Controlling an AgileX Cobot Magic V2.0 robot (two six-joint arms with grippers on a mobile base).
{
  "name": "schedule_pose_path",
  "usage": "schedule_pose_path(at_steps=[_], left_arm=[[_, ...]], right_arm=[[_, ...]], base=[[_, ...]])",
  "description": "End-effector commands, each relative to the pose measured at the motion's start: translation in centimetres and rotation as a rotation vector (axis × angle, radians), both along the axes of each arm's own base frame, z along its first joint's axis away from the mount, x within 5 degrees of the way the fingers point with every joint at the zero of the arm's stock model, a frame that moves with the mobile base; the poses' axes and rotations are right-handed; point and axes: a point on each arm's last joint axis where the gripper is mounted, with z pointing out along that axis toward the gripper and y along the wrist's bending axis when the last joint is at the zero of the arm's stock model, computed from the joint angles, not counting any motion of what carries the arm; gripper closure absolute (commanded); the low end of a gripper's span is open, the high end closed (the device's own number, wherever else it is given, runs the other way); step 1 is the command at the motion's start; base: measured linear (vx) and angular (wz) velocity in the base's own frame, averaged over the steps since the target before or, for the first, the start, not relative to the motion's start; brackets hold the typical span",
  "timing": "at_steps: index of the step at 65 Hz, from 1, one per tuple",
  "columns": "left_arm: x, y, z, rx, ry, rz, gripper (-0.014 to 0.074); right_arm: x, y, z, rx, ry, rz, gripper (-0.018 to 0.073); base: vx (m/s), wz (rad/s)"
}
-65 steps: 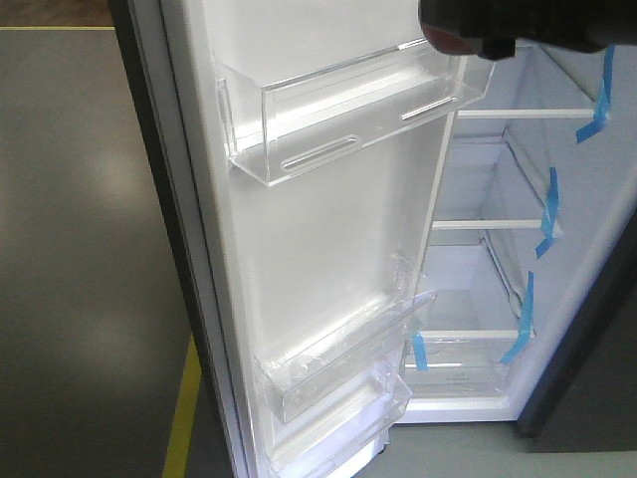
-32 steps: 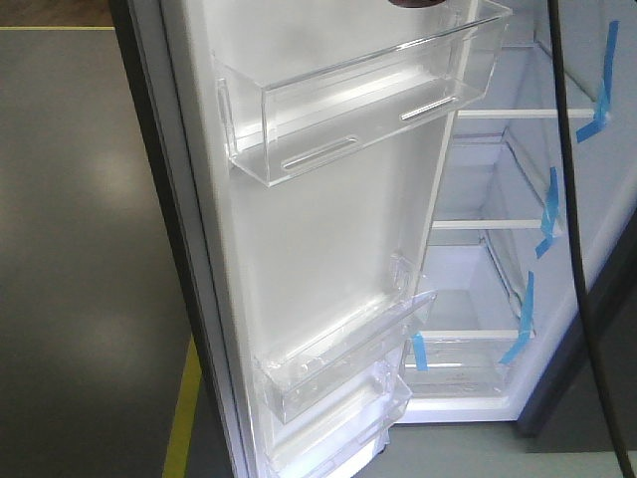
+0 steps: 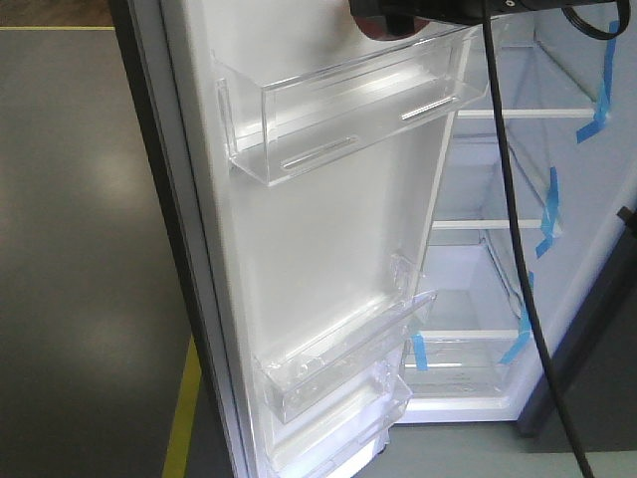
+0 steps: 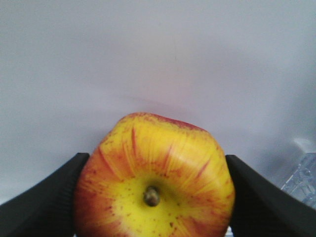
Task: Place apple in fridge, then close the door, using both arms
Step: 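Lower the apple into the upper clear door bin with the right gripper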
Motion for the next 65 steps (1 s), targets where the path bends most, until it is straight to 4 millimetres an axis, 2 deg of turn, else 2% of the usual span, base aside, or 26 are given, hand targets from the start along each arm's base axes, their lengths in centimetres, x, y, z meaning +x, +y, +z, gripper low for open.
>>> schedule_pose_path(at_steps=[1, 14, 33, 39, 54, 65], left_arm=[[0.0, 0.0, -0.2, -0.006, -0.061, -0.003, 0.0602], [0.0, 0.0, -0.2, -0.006, -0.061, -0.003, 0.0602], [0.0, 0.0, -0.2, -0.006, -0.061, -0.003, 0.0602], [0.0, 0.0, -0.2, -0.006, -0.061, -0.003, 0.0602], [0.0, 0.0, -0.2, -0.006, -0.061, -0.003, 0.0602], [0.0, 0.0, -0.2, -0.006, -0.061, -0.003, 0.0602]], right_arm=[[-0.9, -0.7, 3.0, 0.052, -0.149, -0.021, 0.0241], [-0.8, -0.6, 2.6, 0.041, -0.124, -0.016, 0.02], [-0.9, -0.6, 2.5, 0.036, -0.113, -0.013, -0.0009], [-0.9, -0.6, 2.5, 0.042, -0.108, -0.016, -0.0051], [-0.9, -0.6, 2.5, 0.042, -0.101, -0.015, -0.0062], [-2.2, -1.0, 3.7, 0.059, -0.125, -0.011, -0.0052]], base=[[0.0, 0.0], [0.0, 0.0], [0.0, 0.0], [0.0, 0.0], [0.0, 0.0], [0.0, 0.0]])
